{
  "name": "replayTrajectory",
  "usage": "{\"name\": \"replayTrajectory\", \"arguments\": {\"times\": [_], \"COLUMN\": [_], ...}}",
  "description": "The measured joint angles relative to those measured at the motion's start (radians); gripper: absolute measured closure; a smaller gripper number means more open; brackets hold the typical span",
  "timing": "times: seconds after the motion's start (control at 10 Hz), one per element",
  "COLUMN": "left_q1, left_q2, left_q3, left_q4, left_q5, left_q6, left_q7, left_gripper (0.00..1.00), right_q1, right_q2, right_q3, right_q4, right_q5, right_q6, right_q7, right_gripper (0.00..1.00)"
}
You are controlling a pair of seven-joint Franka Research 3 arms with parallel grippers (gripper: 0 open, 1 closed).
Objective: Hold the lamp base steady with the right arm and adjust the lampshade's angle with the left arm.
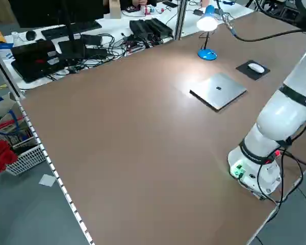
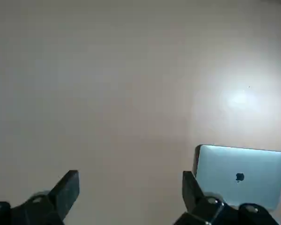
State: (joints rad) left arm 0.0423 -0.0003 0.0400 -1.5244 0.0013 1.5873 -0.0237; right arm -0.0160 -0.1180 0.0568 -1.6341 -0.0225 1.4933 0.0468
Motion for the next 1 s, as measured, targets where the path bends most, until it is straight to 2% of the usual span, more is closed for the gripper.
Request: {"name": "replayTrajectory", "arguments": {"times": [0.4, 0.6, 0.8, 1.0], "left_q1": [-0.003, -0.006, -0.013, -0.021], "left_q2": [0.000, 0.002, 0.037, 0.098], "left_q3": [0.000, -0.008, -0.062, -0.138], "left_q4": [0.000, 0.008, 0.038, 0.077], "left_q5": [0.000, 0.000, 0.000, 0.000], "left_q6": [0.000, 0.012, 0.020, 0.028], "left_q7": [0.000, 0.000, 0.000, 0.002], "left_gripper": [0.03, 0.03, 0.02, 0.02], "right_q1": [0.000, 0.000, 0.013, 0.065], "right_q2": [0.000, 0.000, 0.001, 0.017], "right_q3": [0.000, 0.002, 0.009, 0.024], "right_q4": [0.000, -0.004, -0.015, -0.048], "right_q5": [0.010, 0.082, 0.159, 0.180], "right_q6": [0.000, 0.000, 0.026, 0.150], "right_q7": [0.000, 0.000, -0.003, -0.003], "right_gripper": [0.00, 0.00, 0.00, 0.00]}}
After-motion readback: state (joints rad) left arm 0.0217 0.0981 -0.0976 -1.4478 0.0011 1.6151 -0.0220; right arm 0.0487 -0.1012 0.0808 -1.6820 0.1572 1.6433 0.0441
